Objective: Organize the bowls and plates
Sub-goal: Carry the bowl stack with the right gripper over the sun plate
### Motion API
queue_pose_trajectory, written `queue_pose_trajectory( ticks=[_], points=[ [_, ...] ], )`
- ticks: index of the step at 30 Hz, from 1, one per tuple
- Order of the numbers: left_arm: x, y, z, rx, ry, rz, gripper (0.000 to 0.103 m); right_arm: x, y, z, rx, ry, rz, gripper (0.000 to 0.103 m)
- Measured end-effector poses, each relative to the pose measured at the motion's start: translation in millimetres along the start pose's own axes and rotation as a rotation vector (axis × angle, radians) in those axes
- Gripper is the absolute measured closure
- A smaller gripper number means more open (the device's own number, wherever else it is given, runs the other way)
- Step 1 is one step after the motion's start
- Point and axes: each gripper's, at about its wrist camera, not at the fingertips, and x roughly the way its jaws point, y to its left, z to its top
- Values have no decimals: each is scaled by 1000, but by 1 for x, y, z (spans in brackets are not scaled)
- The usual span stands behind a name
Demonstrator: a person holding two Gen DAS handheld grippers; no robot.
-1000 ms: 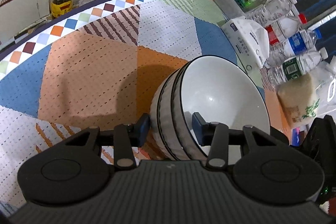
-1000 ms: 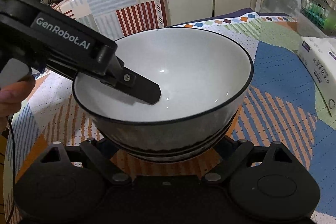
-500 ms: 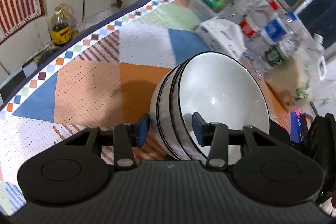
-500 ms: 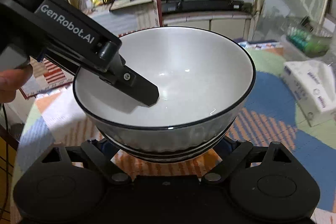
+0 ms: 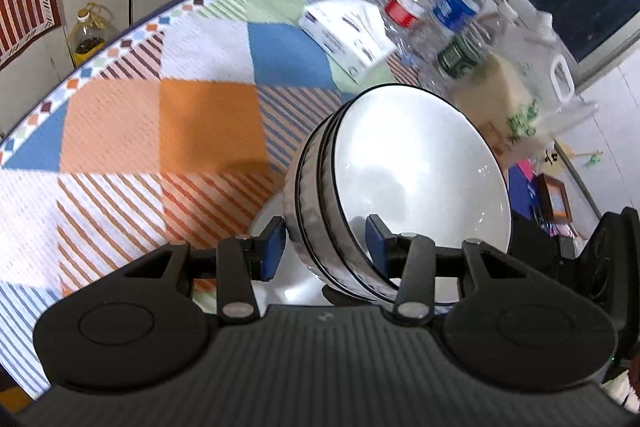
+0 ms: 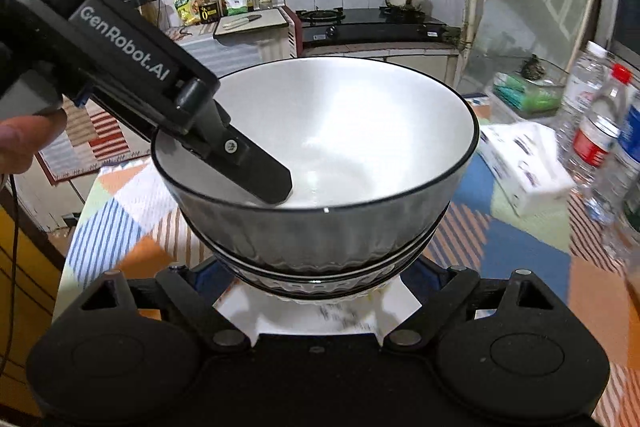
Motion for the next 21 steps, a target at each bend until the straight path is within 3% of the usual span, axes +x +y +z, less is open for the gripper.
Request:
queue_pose_trajectory(
  ticks=[11, 21],
  points=[
    [30, -16, -35, -50, 49, -15, 61, -23, -4, -49, 10, 39, -38, 13],
    [61, -8, -56, -83, 83, 19, 61, -4, -6, -79, -17, 80, -45, 13]
  ],
)
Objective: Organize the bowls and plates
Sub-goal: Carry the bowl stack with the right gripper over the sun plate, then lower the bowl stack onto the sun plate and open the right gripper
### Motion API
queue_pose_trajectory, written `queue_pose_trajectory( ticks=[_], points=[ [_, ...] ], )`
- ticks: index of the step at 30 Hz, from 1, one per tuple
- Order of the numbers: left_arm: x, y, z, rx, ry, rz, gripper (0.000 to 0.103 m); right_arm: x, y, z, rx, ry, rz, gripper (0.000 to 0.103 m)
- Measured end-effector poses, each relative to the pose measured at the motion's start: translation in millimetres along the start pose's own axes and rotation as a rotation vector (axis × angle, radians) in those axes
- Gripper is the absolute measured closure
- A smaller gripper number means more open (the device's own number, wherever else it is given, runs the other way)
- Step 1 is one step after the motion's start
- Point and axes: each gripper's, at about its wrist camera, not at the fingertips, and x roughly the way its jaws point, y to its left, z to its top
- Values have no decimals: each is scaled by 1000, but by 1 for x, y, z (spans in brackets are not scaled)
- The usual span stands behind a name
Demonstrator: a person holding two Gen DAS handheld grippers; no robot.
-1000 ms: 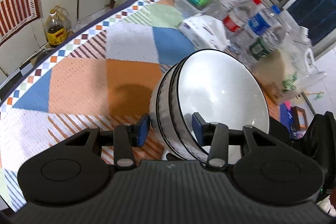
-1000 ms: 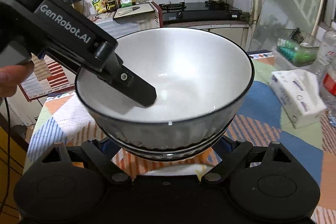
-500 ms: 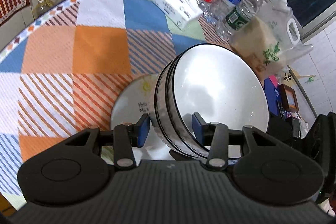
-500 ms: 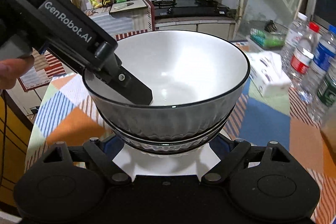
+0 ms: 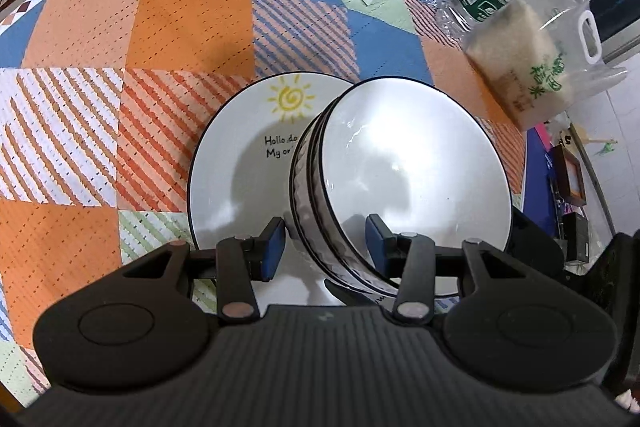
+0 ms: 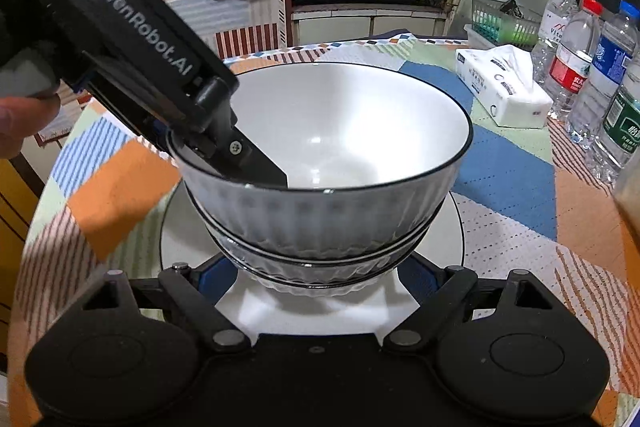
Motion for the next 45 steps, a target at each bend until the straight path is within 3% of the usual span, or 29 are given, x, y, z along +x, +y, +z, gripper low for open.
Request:
queue_pose_trajectory(
  ticks=[14, 20, 29, 40, 45],
  points=[
    [5, 5, -2, -29, -69, 12, 61, 8, -5, -6, -27, -48, -9, 14],
    [-13, -7, -8, 19, -176, 120, 61, 8, -8, -14, 90, -43, -53, 12],
    [-64, -37, -30, 70, -292, 241, 57, -42, -9, -30, 210, -104, -110, 11],
    [-127, -74, -88, 63, -355, 292, 56, -111, -3, -22, 272, -120, -259, 9],
    [-147, -93, -115, 71, -383, 341, 55, -143, -2, -25, 318, -109, -277, 9]
  ],
)
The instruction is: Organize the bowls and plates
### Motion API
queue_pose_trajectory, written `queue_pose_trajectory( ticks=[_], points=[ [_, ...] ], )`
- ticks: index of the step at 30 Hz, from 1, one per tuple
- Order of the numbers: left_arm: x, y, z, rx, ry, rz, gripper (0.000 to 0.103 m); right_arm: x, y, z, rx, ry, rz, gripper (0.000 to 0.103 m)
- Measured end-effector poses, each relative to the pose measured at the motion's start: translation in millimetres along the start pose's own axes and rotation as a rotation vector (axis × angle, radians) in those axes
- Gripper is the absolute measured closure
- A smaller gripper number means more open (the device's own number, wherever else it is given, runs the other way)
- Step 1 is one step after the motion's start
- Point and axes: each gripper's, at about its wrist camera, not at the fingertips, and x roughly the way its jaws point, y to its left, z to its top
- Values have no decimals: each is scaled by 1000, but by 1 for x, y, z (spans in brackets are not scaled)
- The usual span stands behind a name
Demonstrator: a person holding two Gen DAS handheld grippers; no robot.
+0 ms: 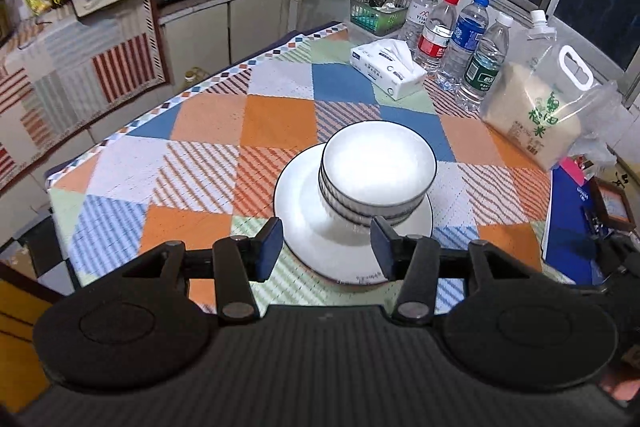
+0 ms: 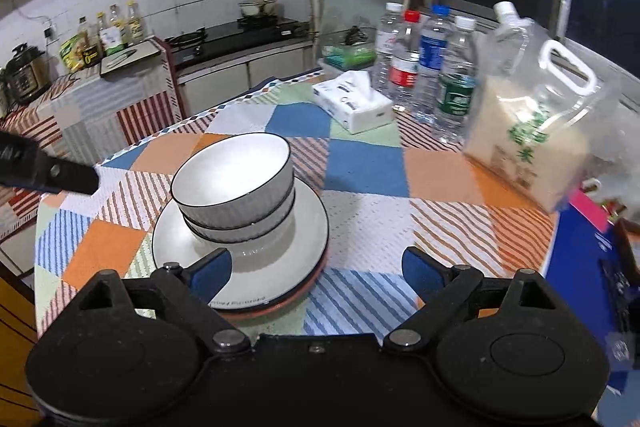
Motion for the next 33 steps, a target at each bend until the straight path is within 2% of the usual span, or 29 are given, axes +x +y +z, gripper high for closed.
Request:
queue_pose_trajectory(
  ticks=[7, 16, 24, 33],
  points=[
    [-34, -12, -20, -16, -34, 70, 51, -40, -3, 4, -32, -15, -25, 9],
    [-56, -16, -44, -29, -46, 125, 49, -68, -7, 1, -21, 4, 20, 8],
    [-55, -14, -58, -64, -29, 154, 47, -73, -6, -3, -2, 8, 22, 8],
    [-46, -18, -67, -42, -43, 170, 45, -65, -7, -11, -5, 27, 18, 8]
  ],
)
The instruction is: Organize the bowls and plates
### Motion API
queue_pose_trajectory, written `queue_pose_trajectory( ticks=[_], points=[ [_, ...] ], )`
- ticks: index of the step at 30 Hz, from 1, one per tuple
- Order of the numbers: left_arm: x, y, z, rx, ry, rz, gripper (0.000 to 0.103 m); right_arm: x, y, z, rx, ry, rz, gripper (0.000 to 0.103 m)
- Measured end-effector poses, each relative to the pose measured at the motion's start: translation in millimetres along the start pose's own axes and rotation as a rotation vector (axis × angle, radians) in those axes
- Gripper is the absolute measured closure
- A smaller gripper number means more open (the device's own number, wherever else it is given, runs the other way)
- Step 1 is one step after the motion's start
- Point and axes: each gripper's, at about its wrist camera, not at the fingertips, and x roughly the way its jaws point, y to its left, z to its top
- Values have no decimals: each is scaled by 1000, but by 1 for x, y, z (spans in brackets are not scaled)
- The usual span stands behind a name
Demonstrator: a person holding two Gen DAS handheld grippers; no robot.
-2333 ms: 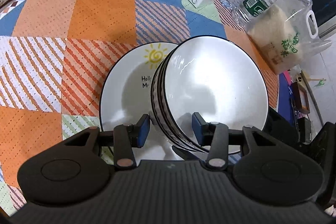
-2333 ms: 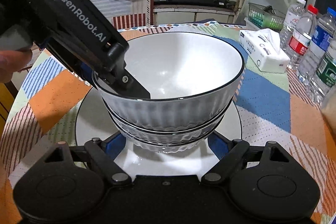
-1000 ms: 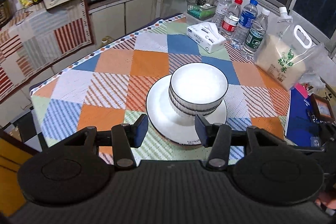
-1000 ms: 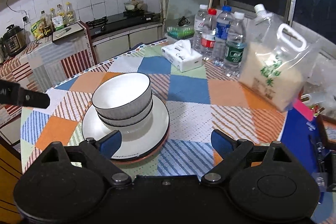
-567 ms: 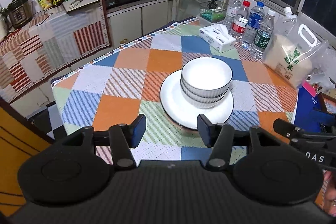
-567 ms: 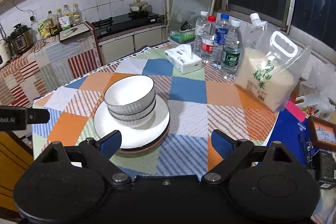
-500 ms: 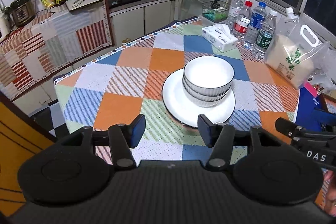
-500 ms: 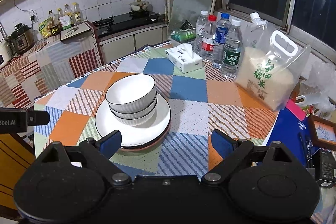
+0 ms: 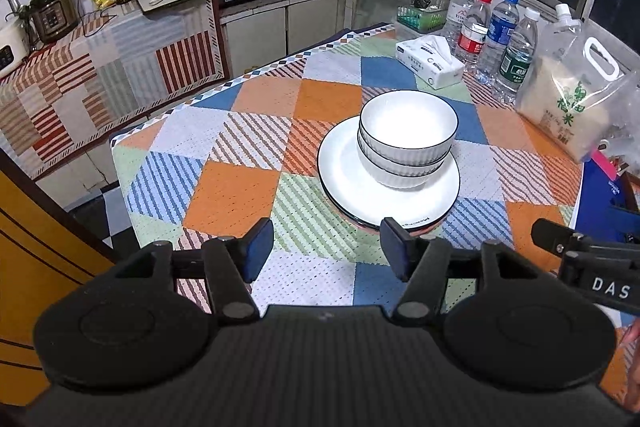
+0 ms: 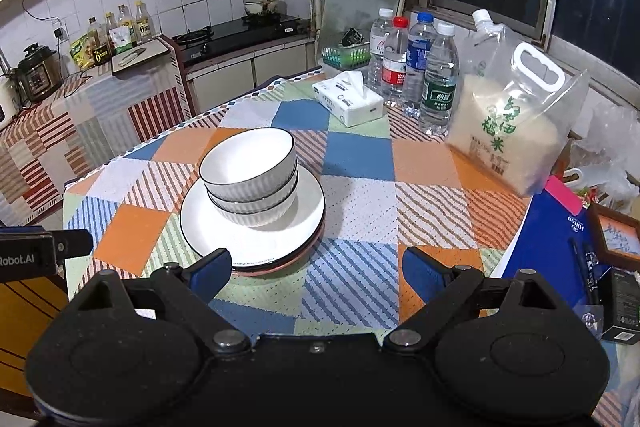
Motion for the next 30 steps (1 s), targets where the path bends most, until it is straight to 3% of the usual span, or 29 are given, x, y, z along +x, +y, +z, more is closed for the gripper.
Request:
queue_pose_trajectory(
  ticks=[12, 15, 30],
  points=[
    [2, -4, -4, 15, -14, 18, 37, 1, 2, -2, -11, 4, -16, 8],
    [3, -4, -5, 18, -10, -1, 23, 0, 2, -2, -14, 3, -22, 8],
    [5, 4, -8, 52, -11, 19, 13, -1, 14, -3, -28, 24, -27, 8]
  ],
)
